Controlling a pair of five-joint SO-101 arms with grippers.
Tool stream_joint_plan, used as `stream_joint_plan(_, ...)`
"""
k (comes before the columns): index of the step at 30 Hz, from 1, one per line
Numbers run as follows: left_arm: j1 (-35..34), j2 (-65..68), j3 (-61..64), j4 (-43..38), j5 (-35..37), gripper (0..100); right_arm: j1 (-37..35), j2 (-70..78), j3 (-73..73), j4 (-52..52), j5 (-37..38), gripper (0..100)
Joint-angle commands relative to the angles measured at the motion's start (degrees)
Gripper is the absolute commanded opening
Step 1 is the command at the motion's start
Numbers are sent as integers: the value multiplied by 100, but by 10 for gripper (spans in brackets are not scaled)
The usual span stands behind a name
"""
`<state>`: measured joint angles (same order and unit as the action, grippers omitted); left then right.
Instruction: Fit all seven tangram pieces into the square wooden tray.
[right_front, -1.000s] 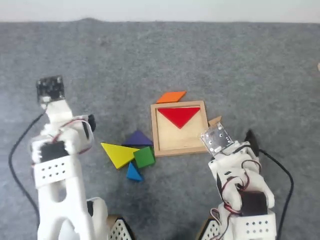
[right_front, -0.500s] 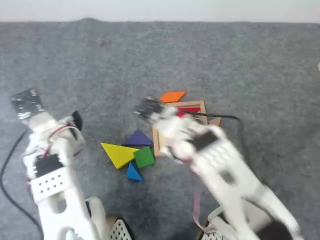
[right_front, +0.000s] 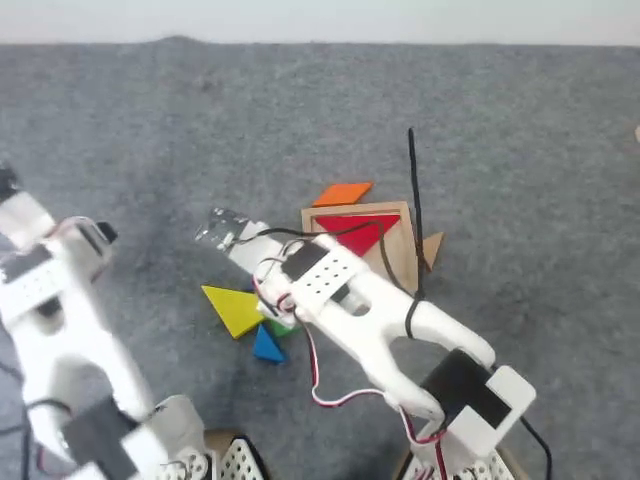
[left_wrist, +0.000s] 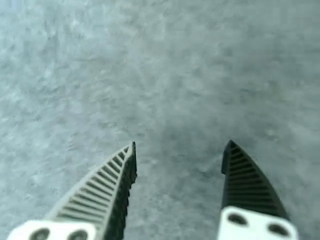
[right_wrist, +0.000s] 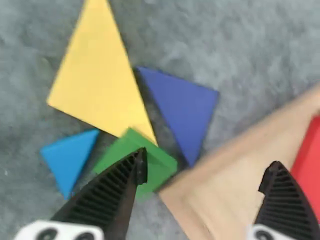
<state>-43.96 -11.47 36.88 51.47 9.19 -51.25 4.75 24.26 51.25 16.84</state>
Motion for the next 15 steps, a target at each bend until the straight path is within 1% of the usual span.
stream_joint_plan(1, -273, 501, -822, 387, -123, 296, -303, -48, -299, -215, 141, 361)
stream_joint_plan(6, -308, 677, -980, 404, -255, 296, -998, -40, -325, -233, 97, 361)
stream_joint_plan(8, -325, 686, -1042, 404, -255, 296, -1130, -31, -325, -242, 105, 361)
stream_joint_plan(12, -651, 721, -1095, 396, -264, 296, -1297, -31, -211, -488, 105, 361)
stream_joint_plan(15, -703, 721, -1077, 396, -273, 296, -1473, -13, -79, -664, 114, 361)
